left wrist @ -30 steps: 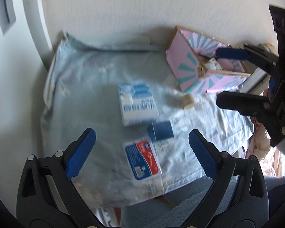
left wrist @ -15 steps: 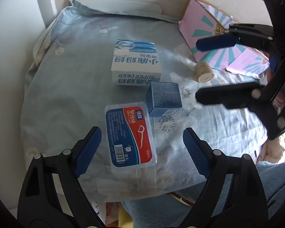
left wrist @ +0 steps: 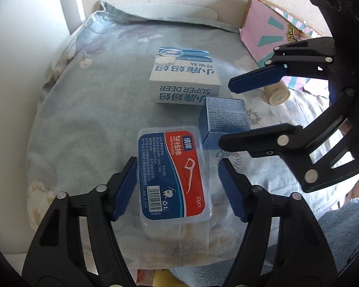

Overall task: Organize objects
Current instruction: 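Grasp the floss pick box with the left tool while the right tool grasps the small blue box, then carry the floss box and small blue box over the cardboard box with both tools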

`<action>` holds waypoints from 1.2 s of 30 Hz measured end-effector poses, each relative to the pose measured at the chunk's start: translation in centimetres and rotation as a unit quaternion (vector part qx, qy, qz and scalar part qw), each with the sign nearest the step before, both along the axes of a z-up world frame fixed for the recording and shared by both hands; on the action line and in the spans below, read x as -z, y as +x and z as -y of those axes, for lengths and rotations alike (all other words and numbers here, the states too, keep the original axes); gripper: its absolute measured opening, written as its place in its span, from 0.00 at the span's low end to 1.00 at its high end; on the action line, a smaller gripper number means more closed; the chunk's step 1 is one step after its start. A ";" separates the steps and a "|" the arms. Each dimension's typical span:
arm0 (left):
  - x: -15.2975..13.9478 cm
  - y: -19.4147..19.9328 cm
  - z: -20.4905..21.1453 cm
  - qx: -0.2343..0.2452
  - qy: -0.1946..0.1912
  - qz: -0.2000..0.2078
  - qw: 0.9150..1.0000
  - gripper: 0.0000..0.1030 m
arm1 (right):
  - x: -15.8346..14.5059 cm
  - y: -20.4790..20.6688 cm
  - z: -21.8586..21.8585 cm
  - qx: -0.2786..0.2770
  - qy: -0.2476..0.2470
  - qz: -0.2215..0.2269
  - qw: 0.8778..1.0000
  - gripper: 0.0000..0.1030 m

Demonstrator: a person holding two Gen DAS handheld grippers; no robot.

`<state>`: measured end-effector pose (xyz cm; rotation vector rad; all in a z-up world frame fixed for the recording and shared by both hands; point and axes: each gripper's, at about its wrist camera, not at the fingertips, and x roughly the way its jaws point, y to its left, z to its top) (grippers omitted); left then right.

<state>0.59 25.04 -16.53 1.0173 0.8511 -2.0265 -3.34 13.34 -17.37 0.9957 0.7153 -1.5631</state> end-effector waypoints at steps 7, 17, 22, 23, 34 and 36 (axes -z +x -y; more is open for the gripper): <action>0.1 0.1 0.3 -0.009 -0.007 -0.003 1.000 0.56 | 0.6 -0.1 0.5 -0.013 -0.002 0.002 1.000 0.44; 0.3 0.4 0.7 -0.016 -0.008 -0.008 1.000 0.50 | 0.7 0.5 0.6 -0.025 -0.002 0.000 1.000 0.35; 0.3 0.3 0.8 -0.017 -0.005 -0.012 1.000 0.50 | 0.8 0.6 0.6 -0.024 -0.001 -0.001 1.000 0.35; 0.3 0.3 0.7 -0.017 -0.005 -0.012 1.000 0.49 | 0.7 0.6 0.6 -0.023 0.000 -0.001 1.000 0.35; -2.2 1.1 1.3 -0.023 -0.003 -0.033 0.999 0.49 | -1.7 0.4 0.1 -0.002 -0.013 0.002 1.000 0.34; -3.2 1.4 1.7 -0.025 -0.003 -0.039 0.999 0.49 | -2.6 0.4 0.1 0.007 -0.016 0.000 1.000 0.34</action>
